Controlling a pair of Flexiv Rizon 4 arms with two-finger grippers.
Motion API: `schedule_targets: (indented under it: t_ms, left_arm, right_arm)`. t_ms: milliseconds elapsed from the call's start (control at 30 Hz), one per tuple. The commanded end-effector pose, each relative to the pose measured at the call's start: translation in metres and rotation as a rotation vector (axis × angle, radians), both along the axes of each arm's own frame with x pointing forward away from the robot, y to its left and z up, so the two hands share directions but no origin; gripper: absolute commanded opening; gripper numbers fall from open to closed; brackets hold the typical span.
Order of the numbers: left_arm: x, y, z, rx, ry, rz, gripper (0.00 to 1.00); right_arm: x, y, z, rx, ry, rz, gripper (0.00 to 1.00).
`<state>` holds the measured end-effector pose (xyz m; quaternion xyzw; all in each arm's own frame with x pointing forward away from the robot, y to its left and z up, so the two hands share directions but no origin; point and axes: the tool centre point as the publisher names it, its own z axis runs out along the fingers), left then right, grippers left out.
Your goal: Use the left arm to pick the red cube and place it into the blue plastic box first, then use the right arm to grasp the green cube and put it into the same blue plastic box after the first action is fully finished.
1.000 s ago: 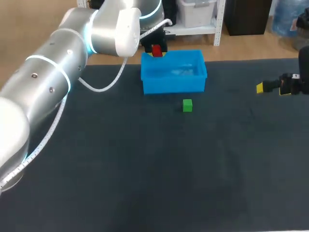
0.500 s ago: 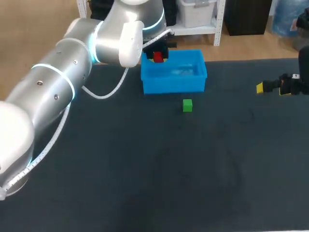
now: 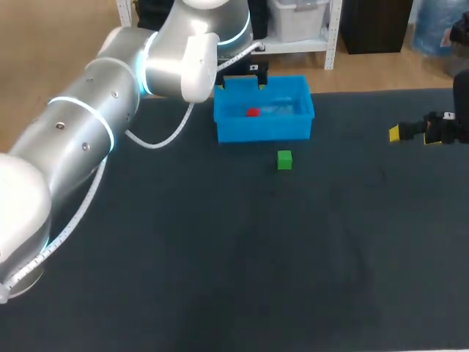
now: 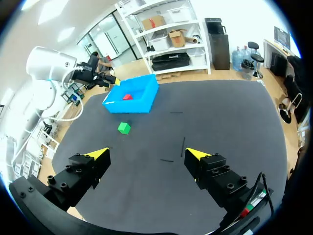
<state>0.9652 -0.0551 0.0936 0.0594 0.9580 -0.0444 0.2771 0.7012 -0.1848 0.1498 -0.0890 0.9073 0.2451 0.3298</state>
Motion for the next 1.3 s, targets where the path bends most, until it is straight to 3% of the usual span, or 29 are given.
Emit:
schedule_targets:
  t_ms: [33, 367, 933, 1067, 1300]
  left_arm:
    - [0.014, -0.005, 0.002, 0.035, 0.214, -0.013, 1.00]
    - [0.003, 0.003, 0.009, 0.053, 0.183, -0.049, 1.00]
    - [-0.024, 0.033, 0.024, 0.014, 0.146, -0.111, 1.00]
    - [-0.032, 0.036, 0.030, -0.026, 0.121, -0.183, 1.00]
    - [-0.046, 0.042, 0.040, -0.035, 0.070, -0.269, 1.00]
  right_arm:
    - [0.000, 0.000, 0.000, -0.001, 0.000, 0.000, 1.00]
    - [0.000, 0.000, 0.000, -0.001, 0.000, 0.000, 1.00]
    - [0.000, 0.000, 0.000, -0.001, 0.000, 0.000, 1.00]
    - [0.000, 0.000, 0.000, -0.001, 0.000, 0.000, 1.00]
    - [0.000, 0.000, 0.000, -0.001, 0.000, 0.000, 1.00]
